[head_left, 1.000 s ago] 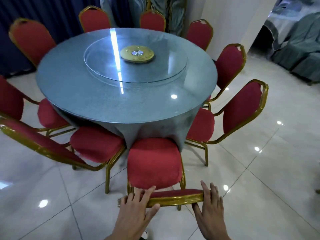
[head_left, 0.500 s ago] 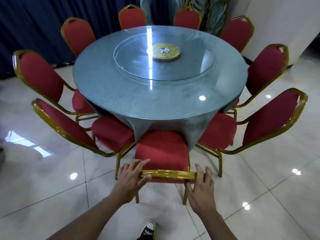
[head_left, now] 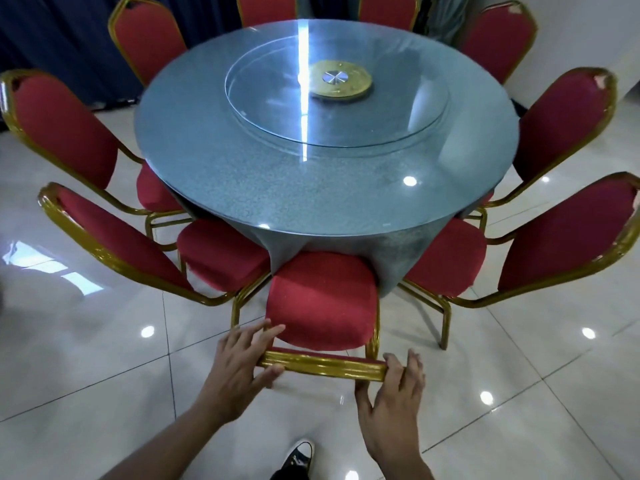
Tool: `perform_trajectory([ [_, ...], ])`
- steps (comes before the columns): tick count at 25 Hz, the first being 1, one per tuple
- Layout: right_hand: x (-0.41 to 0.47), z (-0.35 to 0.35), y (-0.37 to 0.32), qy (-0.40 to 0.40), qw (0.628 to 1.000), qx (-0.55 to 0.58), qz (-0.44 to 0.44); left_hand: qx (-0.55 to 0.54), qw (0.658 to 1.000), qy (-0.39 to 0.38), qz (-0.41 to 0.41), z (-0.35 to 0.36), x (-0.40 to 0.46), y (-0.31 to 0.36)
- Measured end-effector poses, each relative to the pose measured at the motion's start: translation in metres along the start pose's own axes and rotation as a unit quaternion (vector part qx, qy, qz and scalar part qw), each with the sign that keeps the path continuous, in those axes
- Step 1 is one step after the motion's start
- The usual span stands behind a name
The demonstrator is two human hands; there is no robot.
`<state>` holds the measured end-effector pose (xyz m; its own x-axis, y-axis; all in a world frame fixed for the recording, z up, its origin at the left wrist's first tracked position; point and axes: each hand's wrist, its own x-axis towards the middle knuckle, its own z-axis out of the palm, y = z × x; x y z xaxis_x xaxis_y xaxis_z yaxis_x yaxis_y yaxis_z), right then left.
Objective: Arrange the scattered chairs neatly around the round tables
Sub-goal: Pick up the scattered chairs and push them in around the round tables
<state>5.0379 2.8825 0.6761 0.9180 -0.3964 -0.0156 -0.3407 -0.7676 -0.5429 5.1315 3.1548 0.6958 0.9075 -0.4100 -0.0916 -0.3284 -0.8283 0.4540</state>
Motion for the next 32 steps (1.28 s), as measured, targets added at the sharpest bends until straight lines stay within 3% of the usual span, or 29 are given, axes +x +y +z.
perform_trajectory([
  [5,0.03,-0.017,-0.035,-0.049,0.998,-0.033,0.019,0.032,0.998,-0.062,0.0,-0.051,0.038,-0.002],
  [7,0.019,-0.022,-0.032,-0.083,0.994,-0.071,0.001,0.124,0.991,-0.025,0.052,-0.053,0.02,0.002],
  [9,0.002,-0.025,-0.027,-0.088,0.993,-0.082,-0.018,0.203,0.975,-0.039,0.078,-0.049,-0.005,0.003],
  [11,-0.008,-0.027,-0.03,-0.07,0.992,-0.099,-0.021,0.169,0.98,-0.099,0.037,-0.05,-0.02,-0.002],
  [14,-0.004,-0.034,-0.059,-0.088,0.988,-0.12,-0.048,0.057,0.993,-0.094,-0.039,-0.063,-0.02,-0.015],
  [17,0.0,-0.025,-0.119,-0.064,0.992,-0.11,-0.023,0.068,0.991,-0.114,-0.033,-0.091,-0.025,-0.056],
  [21,-0.007,0.003,-0.201,-0.039,0.986,-0.156,0.05,0.171,0.982,-0.027,-0.077,-0.137,-0.029,-0.15],
  [24,-0.008,0.014,-0.224,-0.043,0.972,-0.196,0.126,0.206,0.968,0.011,-0.141,-0.186,-0.008,-0.215],
  [29,0.007,0.03,-0.242,-0.01,0.946,-0.243,0.216,0.208,0.966,-0.04,-0.15,-0.219,0.01,-0.292],
  [32,0.035,0.057,-0.263,0.003,0.952,-0.245,0.182,0.185,0.973,-0.025,-0.134,-0.222,0.017,-0.314],
])
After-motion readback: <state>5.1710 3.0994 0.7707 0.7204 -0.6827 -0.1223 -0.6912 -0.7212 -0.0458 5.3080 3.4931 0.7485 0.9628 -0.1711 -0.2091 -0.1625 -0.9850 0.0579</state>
